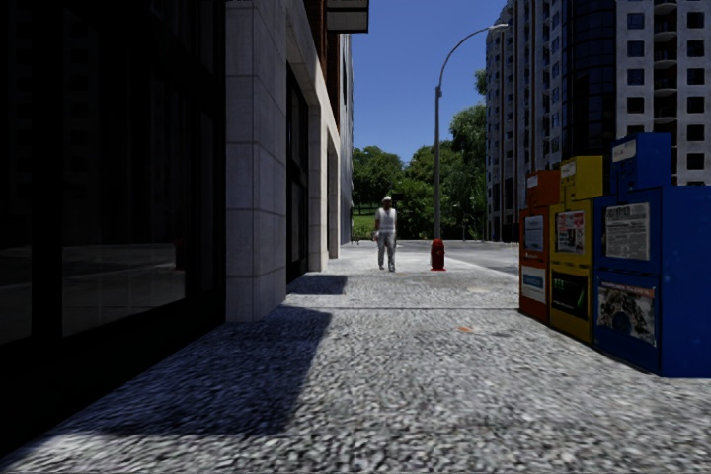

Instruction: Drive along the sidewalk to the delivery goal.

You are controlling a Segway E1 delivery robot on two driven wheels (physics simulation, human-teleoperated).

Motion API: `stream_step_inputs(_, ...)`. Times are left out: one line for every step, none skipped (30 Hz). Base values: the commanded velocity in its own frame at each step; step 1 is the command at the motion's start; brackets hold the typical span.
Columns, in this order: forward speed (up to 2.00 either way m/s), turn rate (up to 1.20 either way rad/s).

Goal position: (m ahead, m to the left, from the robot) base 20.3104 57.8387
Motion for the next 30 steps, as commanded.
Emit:
stream_step_inputs(2.00, 0.00)
stream_step_inputs(2.00, 0.00)
stream_step_inputs(2.00, 0.03)
stream_step_inputs(2.00, 0.03)
stream_step_inputs(2.00, 0.08)
stream_step_inputs(2.00, 0.11)
stream_step_inputs(2.00, 0.12)
stream_step_inputs(2.00, 0.16)
stream_step_inputs(2.00, 0.16)
stream_step_inputs(2.00, 0.17)
stream_step_inputs(2.00, 0.19)
stream_step_inputs(2.00, 0.19)
stream_step_inputs(2.00, 0.19)
stream_step_inputs(2.00, 0.19)
stream_step_inputs(2.00, 0.20)
stream_step_inputs(2.00, 0.21)
stream_step_inputs(2.00, 0.21)
stream_step_inputs(2.00, 0.24)
stream_step_inputs(2.00, 0.28)
stream_step_inputs(2.00, 0.29)
stream_step_inputs(2.00, 0.29)
stream_step_inputs(2.00, 0.30)
stream_step_inputs(2.00, 0.30)
stream_step_inputs(2.00, 0.30)
stream_step_inputs(2.00, 0.30)
stream_step_inputs(2.00, 0.30)
stream_step_inputs(2.00, 0.26)
stream_step_inputs(2.00, 0.00)
stream_step_inputs(2.00, 0.00)
stream_step_inputs(2.00, 0.00)
